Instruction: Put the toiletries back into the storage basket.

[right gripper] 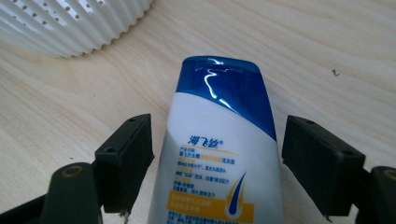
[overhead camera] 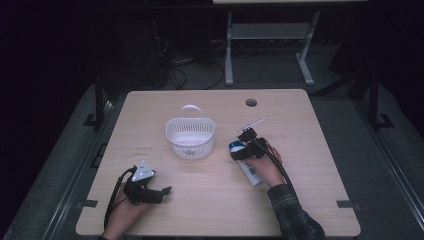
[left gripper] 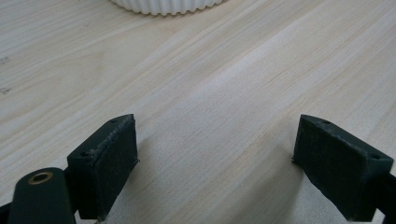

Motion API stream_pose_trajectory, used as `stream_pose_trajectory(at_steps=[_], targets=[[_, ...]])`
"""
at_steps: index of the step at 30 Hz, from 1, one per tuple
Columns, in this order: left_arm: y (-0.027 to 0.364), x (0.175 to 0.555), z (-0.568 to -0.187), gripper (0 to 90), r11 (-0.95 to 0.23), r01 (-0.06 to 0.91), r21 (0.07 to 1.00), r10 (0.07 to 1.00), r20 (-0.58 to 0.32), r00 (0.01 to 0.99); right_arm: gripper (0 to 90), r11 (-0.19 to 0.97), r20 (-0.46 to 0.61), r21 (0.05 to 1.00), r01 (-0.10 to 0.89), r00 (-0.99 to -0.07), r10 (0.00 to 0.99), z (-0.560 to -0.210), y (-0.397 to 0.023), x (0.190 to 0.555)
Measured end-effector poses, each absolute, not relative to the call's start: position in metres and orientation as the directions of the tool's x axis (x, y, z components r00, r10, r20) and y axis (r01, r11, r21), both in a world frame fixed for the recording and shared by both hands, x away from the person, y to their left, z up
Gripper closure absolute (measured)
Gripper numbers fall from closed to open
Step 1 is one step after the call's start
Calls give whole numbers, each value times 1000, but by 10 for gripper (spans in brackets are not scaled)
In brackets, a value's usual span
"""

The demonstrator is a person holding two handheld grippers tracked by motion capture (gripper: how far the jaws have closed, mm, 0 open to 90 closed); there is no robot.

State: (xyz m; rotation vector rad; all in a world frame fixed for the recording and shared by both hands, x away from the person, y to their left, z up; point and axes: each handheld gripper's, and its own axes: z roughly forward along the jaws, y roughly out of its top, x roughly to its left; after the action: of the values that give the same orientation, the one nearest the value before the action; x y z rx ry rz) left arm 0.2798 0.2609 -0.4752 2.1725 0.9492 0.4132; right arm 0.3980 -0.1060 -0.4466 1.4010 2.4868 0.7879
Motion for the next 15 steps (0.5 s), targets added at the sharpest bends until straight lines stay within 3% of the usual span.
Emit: stream_pose_trajectory(at_steps=[15], targets=[[261, 279, -475, 127, -471, 504, 724, 734, 5, 679, 248, 450, 66, 480, 753, -543, 837, -455, -102, 397]])
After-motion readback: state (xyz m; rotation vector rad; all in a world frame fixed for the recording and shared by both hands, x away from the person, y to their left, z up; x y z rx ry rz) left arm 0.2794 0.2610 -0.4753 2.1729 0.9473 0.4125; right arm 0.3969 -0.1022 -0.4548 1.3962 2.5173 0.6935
